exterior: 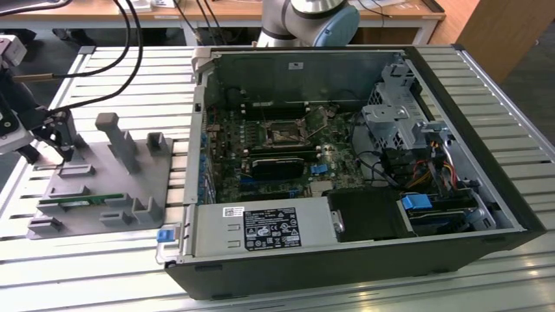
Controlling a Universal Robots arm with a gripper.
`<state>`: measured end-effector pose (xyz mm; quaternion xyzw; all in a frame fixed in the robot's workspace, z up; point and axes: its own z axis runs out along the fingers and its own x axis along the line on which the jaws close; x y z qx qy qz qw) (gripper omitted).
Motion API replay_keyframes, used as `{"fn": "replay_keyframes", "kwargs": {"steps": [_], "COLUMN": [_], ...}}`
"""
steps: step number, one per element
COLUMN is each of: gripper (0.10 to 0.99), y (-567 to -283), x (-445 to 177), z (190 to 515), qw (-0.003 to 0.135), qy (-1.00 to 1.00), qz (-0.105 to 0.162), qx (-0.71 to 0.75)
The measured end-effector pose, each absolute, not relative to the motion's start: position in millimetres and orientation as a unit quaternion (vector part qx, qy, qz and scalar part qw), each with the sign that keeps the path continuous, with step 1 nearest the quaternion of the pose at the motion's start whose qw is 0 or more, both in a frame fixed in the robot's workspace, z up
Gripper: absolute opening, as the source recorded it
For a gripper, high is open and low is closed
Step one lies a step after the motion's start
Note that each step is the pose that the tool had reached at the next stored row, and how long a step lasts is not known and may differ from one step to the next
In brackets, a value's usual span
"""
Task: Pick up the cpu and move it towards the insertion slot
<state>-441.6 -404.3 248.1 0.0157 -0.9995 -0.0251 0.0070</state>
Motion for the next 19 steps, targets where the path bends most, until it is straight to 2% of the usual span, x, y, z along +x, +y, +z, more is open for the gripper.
{"fn": "replay_keyframes", "kwargs": {"steps": [19], "gripper": [0.545], "y": [-404.3], "x": [-441.5], "z": [252.1], "qw": [0.007], "qy": [-1.0], "qz": [-0.025], "qx": [0.016]}}
